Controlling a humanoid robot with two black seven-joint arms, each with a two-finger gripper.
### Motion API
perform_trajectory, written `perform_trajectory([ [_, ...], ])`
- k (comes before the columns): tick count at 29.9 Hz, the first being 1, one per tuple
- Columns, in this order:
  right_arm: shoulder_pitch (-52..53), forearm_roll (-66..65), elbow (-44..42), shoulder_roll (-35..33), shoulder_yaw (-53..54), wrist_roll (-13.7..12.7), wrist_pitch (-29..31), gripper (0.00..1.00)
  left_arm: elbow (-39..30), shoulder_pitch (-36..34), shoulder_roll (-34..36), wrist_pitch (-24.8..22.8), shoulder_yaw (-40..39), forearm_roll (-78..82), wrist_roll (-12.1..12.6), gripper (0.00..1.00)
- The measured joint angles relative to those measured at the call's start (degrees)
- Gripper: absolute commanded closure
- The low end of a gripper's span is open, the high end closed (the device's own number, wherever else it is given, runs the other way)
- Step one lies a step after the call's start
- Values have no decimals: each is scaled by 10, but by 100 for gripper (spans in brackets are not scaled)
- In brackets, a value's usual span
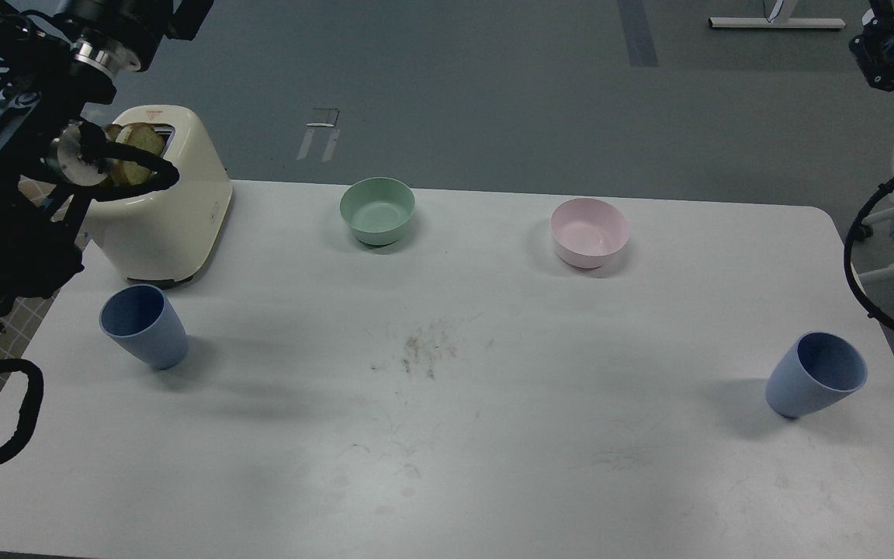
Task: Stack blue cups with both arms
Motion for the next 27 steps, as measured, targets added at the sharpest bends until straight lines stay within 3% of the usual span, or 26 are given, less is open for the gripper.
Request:
perform_trajectory([
  [17,1,3,12,4,0,-7,5,0,-1,-2,3,3,-8,-51,0,2],
  [27,-6,4,24,6,3,-2,16,0,-2,6,3,-21,1,-89,-1,3],
])
